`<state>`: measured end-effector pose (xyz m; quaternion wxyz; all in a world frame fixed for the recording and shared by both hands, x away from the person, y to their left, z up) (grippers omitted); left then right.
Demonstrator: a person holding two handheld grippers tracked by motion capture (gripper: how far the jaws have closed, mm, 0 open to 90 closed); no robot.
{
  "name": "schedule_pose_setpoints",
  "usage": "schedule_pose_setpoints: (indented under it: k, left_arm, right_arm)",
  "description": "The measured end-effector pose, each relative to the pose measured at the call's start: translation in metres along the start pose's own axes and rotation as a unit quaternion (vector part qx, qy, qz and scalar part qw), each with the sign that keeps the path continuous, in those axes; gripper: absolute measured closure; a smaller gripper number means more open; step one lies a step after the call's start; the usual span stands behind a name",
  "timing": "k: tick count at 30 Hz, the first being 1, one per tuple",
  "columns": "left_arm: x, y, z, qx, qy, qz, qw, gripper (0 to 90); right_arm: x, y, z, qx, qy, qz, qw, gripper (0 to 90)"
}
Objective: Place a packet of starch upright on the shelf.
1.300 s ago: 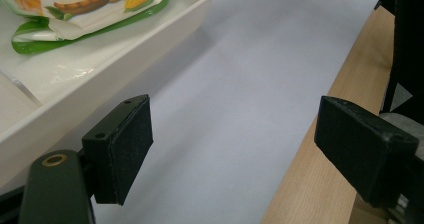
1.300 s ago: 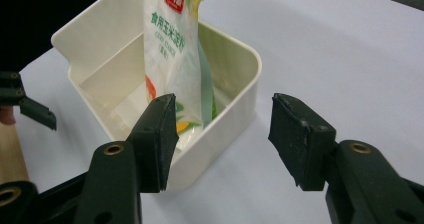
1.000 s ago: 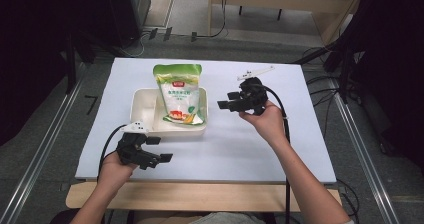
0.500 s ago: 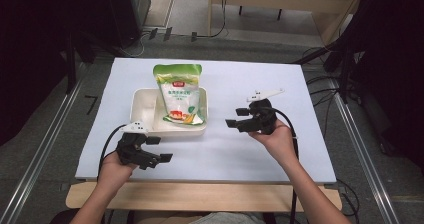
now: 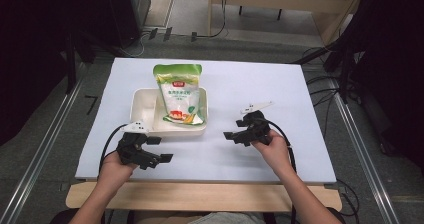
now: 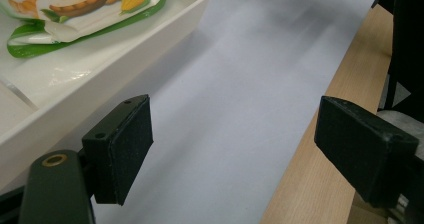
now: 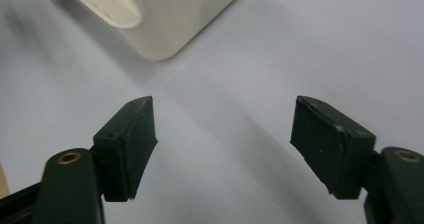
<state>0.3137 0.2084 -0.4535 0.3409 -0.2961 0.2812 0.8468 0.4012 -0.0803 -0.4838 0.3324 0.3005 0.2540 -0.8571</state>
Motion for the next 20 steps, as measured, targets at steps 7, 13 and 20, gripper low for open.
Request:
schedule_pose_setpoints:
  k: [7,13,20]
  left_arm:
    - [0.0004,-0.0006,-0.0006,0.000,-0.004,0.000,1.0000,16.3]
    - [0.0007,-0.0007,-0.0008,-0.003,-0.006,0.000,1.0000,16.3]
    - [0.0008,-0.0011,-0.0011,-0.003,-0.006,0.000,1.0000,16.3]
  right_arm:
    - [0.0047,0.0094,-0.0014,0.018,-0.008,0.009,0.9998,24.2]
    - [0.0057,0.0097,-0.0013,0.016,-0.012,0.008,0.9998,24.2]
    - [0.0066,0.0094,-0.0031,0.015,-0.017,0.010,0.9997,24.2]
Point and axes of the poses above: each handheld gripper's, and its own axes: z roughly backward along the jaws, x roughly out of its underside, y roughly to its right, the point moved 6 cm from there along -z, roughly forward along the jaws, and after that the axes turned 1 degree about -z, right-handed, at the moved point
